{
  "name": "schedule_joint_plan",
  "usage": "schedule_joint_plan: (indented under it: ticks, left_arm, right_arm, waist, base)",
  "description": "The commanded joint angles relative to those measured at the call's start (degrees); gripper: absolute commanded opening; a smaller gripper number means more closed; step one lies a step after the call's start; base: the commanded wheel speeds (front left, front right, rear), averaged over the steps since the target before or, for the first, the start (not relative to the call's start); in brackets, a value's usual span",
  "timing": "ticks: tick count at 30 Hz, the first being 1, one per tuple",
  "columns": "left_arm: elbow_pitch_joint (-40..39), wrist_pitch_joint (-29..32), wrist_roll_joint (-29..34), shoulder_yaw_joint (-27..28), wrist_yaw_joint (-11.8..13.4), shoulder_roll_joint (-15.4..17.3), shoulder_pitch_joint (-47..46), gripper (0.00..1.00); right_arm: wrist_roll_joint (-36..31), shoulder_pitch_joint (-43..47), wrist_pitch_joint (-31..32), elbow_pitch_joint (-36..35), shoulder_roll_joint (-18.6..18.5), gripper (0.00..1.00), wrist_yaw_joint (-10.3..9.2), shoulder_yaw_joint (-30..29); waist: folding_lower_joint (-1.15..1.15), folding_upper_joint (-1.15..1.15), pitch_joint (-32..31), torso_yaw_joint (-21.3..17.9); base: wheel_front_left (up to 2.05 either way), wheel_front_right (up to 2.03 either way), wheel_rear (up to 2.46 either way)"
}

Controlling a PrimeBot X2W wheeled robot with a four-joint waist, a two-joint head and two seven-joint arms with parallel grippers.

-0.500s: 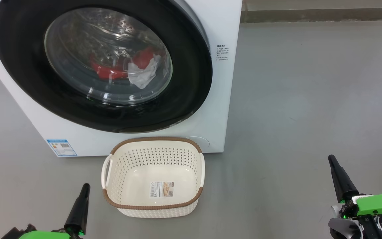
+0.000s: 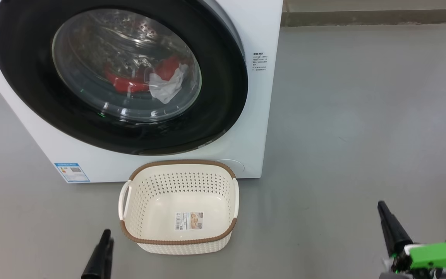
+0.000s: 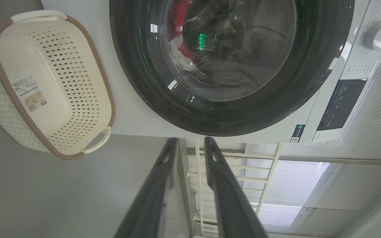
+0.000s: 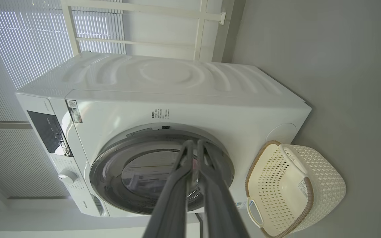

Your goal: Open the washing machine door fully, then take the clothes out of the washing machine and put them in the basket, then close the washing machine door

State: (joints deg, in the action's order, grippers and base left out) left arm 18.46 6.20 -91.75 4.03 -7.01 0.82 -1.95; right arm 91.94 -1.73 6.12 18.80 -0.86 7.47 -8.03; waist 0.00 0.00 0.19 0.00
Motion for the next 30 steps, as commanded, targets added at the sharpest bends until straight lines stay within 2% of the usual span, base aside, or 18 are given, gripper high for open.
schedule_joint_plan:
  ticks: [1, 6, 12, 30]
  left_arm:
    - [-1.17, -0.37, 0.18, 0.04, -0.04, 0.31, -0.58, 1.00]
    - [-1.93, -1.23, 1.07, -0.20, -0.06, 0.38, -0.35, 1.00]
    - [-2.72, -2.08, 2.99, -0.32, -0.08, 0.45, -0.09, 1.00]
    - [-5.45, -5.13, 17.77, -0.87, -0.09, 0.71, 0.74, 1.00]
  right_arm:
    - [-0.04, -0.63, -0.25, -1.10, -0.32, 1.00, 0.00, 0.18]
    - [-0.78, -0.32, -1.10, -1.63, -0.54, 1.00, 0.00, 0.72]
    - [-2.46, 0.00, -2.03, -2.17, -1.05, 1.00, 0.00, 1.49]
    - [-14.35, 0.79, -5.11, -2.99, -2.62, 1.00, 0.01, 4.08]
  waist:
    - [0.01, 0.00, 0.02, 0.01]
    - [0.13, 0.00, -0.10, 0.11]
    - [0.01, 0.00, 0.08, 0.15]
    - [0.00, 0.00, 0.17, 0.17]
  base:
    - [0.00, 0.00, 0.00]
    - [0.00, 0.00, 0.00]
    - [0.00, 0.00, 0.00]
    - [0.00, 0.00, 0.00]
